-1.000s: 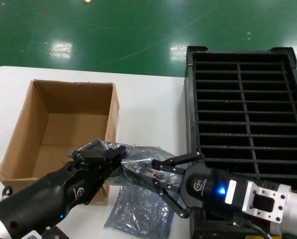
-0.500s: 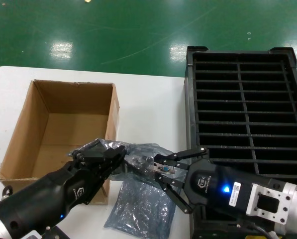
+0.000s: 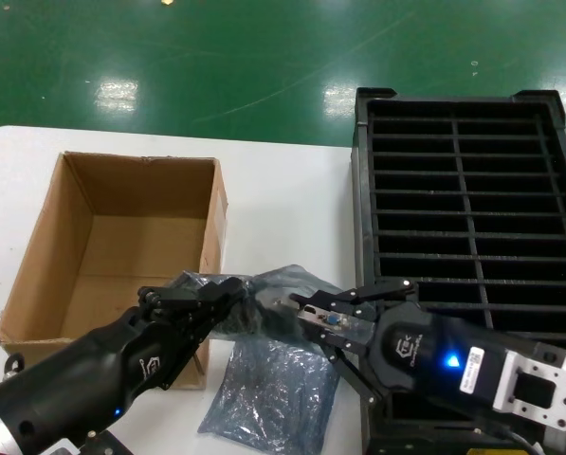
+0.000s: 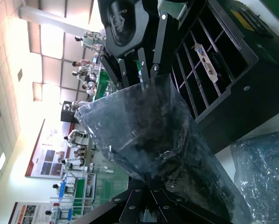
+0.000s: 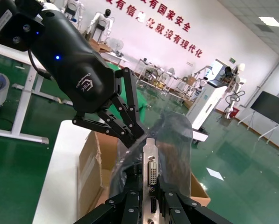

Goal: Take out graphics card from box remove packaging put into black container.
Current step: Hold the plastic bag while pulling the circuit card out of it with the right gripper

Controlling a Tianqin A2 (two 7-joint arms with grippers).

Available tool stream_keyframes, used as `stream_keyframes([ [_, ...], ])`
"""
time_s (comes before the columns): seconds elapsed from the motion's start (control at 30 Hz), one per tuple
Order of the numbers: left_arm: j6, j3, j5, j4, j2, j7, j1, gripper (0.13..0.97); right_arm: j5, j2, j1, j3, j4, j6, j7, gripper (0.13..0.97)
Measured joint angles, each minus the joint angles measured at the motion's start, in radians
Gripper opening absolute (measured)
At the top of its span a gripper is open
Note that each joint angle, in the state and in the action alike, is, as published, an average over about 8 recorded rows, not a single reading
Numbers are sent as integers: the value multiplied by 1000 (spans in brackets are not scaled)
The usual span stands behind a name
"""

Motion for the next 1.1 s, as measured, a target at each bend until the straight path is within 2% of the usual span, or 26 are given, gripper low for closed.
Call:
stream_keyframes([
  [0.7,0,0,0,0,0,0,0,139,96,99,-118,128,139,14,11,187],
  [1.1,0,0,0,0,0,0,0,139,162,192,-206,291,233,40,33,187],
])
